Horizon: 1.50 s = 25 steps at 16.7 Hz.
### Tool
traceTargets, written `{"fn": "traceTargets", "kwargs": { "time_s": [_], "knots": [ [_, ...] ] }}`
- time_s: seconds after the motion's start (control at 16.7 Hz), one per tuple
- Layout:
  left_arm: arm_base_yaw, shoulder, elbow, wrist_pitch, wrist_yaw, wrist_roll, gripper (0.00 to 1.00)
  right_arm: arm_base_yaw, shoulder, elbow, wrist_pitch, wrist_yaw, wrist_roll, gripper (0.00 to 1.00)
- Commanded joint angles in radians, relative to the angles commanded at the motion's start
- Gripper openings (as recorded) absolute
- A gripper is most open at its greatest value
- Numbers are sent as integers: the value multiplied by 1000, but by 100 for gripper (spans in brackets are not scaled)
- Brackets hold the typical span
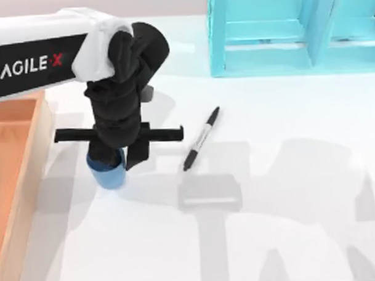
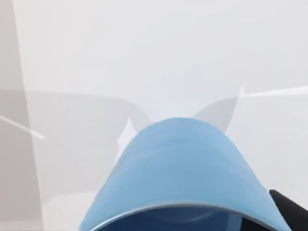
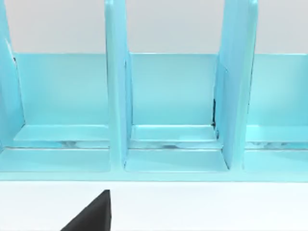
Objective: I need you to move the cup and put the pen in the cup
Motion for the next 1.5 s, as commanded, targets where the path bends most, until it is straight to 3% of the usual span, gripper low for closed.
{"fn": "traceTargets", "kwargs": {
  "time_s": [0.06,0.84,1.5],
  "knots": [
    [0,0,0,0,0,0,0,0,0,0,0,0,0,100],
    [0,0,0,0,0,0,98,0,0,0,0,0,0,100],
    [-4,2,16,-16,0,0,100,0,0,0,0,0,0,100]
  ]
}}
